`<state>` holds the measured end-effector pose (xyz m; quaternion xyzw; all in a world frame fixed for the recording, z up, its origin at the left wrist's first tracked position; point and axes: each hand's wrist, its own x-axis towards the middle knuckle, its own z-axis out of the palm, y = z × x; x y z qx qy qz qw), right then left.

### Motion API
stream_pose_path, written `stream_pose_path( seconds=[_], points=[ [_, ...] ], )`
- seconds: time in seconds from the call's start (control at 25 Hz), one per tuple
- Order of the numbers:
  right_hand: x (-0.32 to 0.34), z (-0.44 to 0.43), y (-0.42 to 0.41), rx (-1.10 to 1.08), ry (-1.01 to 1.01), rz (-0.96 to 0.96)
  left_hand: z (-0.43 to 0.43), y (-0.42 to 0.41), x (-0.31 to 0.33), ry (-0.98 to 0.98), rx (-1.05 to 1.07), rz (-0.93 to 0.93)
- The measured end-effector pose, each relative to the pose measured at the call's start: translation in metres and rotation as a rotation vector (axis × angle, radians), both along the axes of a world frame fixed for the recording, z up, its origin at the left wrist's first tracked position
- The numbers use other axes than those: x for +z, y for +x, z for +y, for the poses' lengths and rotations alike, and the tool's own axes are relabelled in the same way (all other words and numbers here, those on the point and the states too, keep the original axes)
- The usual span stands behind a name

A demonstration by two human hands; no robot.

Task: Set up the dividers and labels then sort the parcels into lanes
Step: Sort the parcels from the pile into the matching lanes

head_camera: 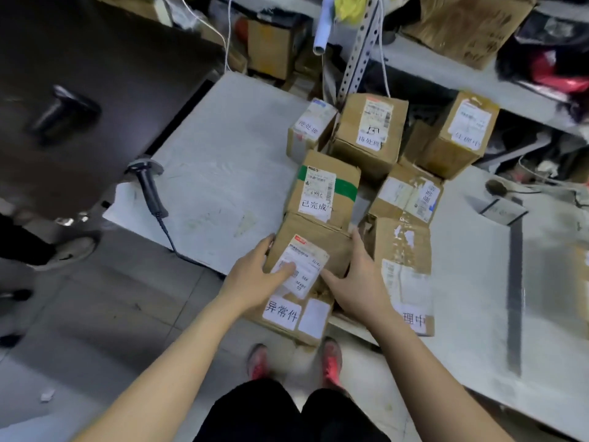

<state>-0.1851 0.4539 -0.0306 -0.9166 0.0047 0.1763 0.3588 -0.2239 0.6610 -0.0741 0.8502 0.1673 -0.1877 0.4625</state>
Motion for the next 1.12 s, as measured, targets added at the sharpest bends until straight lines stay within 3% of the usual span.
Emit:
stream_pose_path(
  seconds=[0.12,0.44,0.72,1.12],
  points=[
    [-0.004,0.008,-0.019,-0.134,0.006,0.080,-0.002,-0.005,-0.003,-0.017,-0.024,-0.032],
    [0.002,0.018,-0.016,-0.265,0.272,-0.013,-0.005,0.000,0.014,-0.169,0.086,-0.121],
    [0.068,-0.002,0.000,-0.277,0.507,-0.179,-0.007,0.034,0.089,-0.172,0.049,-0.291],
    [0.155,-0.138,-0.013,-0.327,0.641,-0.375,-0.134,0.047,0.192,-0.210,-0.061,-0.443]
  ],
)
